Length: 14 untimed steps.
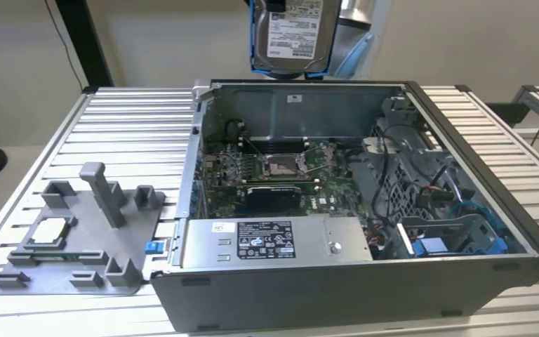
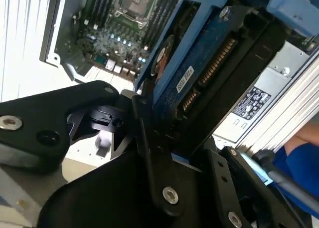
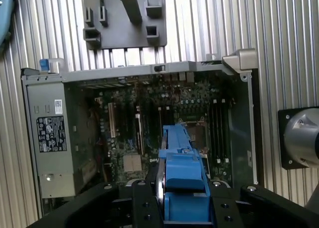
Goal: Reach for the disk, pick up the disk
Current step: 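Pick up the disk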
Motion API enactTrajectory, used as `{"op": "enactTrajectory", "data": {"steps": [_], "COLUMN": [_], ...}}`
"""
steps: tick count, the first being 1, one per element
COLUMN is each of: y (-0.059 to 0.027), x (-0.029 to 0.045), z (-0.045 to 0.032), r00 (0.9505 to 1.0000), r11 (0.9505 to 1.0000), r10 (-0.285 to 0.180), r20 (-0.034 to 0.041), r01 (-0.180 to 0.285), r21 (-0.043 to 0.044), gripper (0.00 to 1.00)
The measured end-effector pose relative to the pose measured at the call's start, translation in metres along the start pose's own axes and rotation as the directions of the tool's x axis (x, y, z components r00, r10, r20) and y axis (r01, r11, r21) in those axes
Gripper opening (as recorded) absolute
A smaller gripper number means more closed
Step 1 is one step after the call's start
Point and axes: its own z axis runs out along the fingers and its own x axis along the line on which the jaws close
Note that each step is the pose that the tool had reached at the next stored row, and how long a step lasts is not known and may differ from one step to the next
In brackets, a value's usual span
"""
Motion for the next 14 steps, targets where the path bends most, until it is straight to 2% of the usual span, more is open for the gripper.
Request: {"op": "enactTrajectory", "data": {"steps": [14], "y": [-0.0457], "x": [-0.0053], "z": [-0.0004], "r00": [1.0000], "r11": [1.0000], "r10": [0.000], "r20": [0.0001], "r01": [0.000], "r21": [0.0000], "gripper": [0.00]}}
